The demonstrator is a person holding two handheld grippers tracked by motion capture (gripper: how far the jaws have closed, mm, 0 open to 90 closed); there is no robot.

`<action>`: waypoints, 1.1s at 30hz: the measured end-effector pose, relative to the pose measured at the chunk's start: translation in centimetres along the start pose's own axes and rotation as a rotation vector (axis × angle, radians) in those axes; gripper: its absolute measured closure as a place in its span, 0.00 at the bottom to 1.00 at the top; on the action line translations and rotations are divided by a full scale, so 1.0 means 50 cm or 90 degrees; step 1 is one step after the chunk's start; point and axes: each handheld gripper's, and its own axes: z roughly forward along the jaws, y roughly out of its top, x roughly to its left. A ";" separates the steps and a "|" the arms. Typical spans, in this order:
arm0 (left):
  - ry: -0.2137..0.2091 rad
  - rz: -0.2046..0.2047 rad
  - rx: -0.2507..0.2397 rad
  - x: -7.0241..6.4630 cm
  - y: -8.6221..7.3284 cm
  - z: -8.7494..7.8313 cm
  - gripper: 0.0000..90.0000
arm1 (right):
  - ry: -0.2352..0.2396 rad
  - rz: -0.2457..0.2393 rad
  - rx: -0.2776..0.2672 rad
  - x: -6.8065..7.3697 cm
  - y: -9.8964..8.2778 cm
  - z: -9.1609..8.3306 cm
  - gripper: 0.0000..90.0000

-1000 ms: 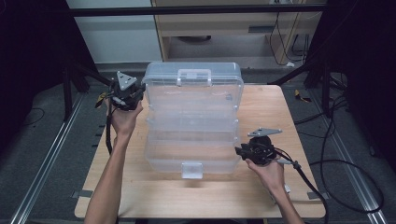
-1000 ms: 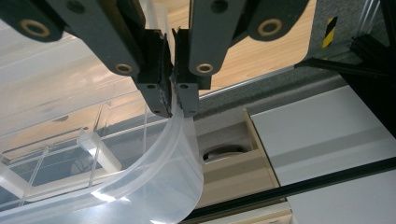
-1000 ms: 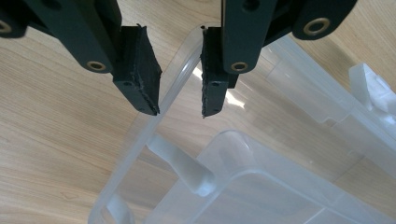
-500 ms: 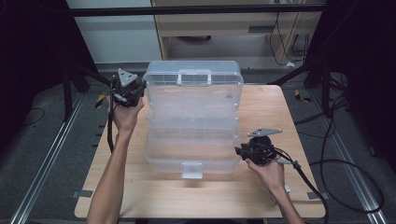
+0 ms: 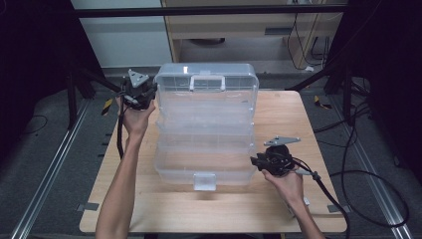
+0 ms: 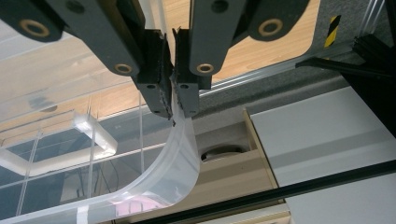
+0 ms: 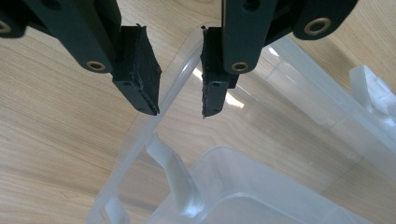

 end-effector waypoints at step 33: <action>-0.001 -0.004 -0.004 0.004 0.000 0.028 0.93 | 0.003 -0.006 -0.001 -0.001 0.000 0.001 0.74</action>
